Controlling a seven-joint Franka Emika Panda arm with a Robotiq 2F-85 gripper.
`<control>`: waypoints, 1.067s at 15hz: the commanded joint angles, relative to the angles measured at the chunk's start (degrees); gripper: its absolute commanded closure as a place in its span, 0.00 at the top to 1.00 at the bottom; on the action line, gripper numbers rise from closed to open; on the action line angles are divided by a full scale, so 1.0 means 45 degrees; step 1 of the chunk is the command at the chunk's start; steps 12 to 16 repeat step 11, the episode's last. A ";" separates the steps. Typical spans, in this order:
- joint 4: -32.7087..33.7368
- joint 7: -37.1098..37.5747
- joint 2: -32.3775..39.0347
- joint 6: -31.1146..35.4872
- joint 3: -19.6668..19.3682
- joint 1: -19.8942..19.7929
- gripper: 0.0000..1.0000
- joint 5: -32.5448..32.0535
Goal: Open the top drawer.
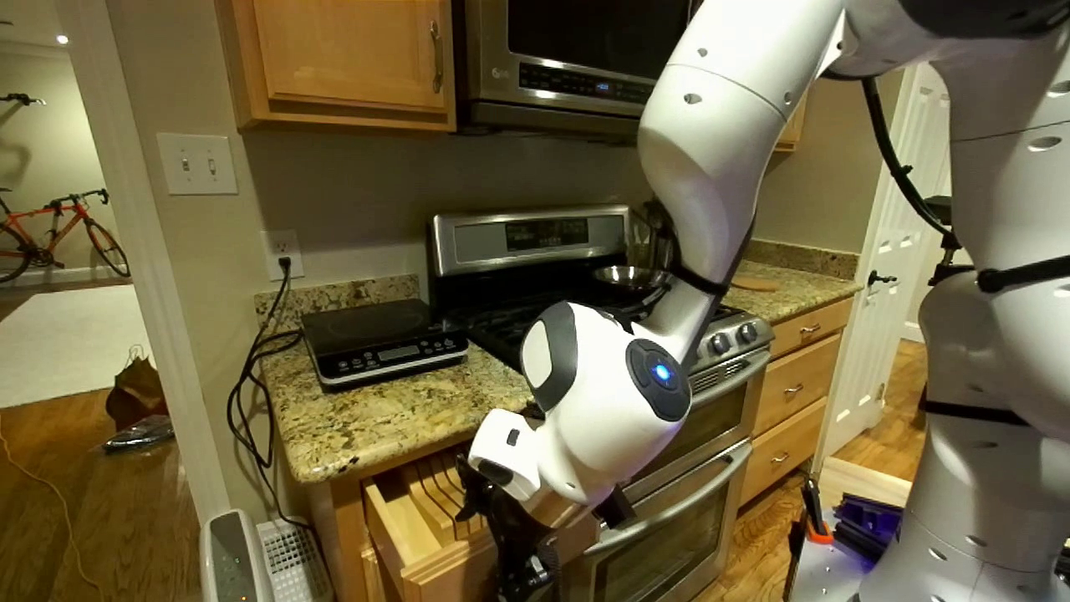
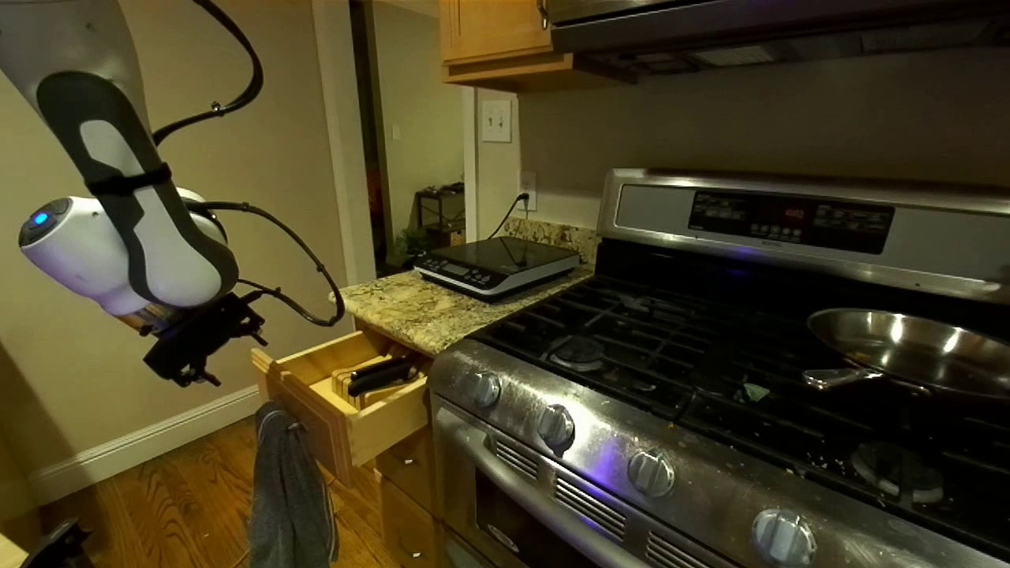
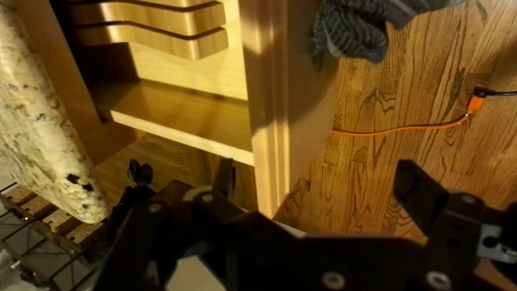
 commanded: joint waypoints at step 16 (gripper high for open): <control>-0.0899 -0.4991 -0.1025 0.0330 0.0419 -0.1376 1.00 0.5126</control>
